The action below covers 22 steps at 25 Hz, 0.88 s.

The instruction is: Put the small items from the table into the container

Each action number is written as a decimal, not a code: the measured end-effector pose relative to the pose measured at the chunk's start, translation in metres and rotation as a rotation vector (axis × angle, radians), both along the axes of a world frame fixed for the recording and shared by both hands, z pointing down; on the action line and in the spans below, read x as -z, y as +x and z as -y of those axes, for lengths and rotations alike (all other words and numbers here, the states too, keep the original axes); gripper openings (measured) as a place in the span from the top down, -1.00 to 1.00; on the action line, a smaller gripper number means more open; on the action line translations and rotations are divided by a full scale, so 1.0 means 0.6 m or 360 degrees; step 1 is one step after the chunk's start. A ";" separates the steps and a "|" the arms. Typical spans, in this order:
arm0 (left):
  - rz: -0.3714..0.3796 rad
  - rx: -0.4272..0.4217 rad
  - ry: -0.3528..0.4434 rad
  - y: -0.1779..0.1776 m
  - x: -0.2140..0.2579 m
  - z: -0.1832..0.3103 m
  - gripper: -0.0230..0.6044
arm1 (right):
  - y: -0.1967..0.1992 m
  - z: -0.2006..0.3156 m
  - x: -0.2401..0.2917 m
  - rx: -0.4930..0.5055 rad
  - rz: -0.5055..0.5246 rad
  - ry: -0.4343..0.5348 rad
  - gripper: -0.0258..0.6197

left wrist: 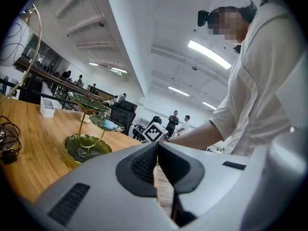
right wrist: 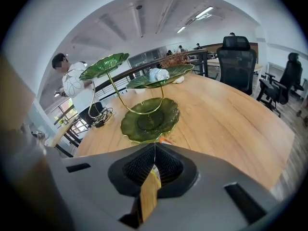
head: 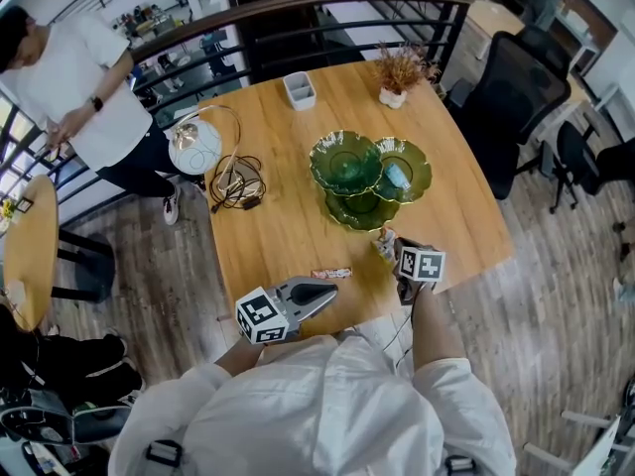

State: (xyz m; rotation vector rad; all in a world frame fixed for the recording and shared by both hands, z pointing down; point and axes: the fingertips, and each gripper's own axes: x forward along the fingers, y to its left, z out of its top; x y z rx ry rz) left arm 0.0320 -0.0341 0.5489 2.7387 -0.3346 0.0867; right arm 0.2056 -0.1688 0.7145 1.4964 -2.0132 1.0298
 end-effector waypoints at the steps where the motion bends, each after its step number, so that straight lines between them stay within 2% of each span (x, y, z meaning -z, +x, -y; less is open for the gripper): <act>1: 0.0000 0.0002 0.0002 -0.001 0.001 0.002 0.90 | 0.000 0.000 -0.004 0.0006 -0.0016 -0.0005 0.88; 4: -0.0010 0.0010 0.0005 -0.005 0.003 0.007 0.90 | -0.003 0.000 -0.016 0.0009 -0.0031 -0.0018 0.88; 10: -0.0015 -0.0002 -0.0003 -0.005 0.004 0.009 0.90 | -0.011 -0.001 -0.044 -0.0012 0.0046 -0.0139 0.85; 13: -0.0014 -0.0002 -0.0006 -0.007 0.003 0.013 0.90 | -0.009 0.002 -0.053 -0.0051 0.0066 -0.0174 0.59; 18: -0.0010 -0.0004 -0.0015 -0.013 0.001 0.020 0.90 | 0.000 0.003 -0.071 -0.0152 0.0088 -0.0230 0.43; 22: -0.0005 -0.0009 -0.0023 -0.016 -0.002 0.027 0.90 | 0.013 0.006 -0.091 -0.0303 0.0185 -0.0307 0.35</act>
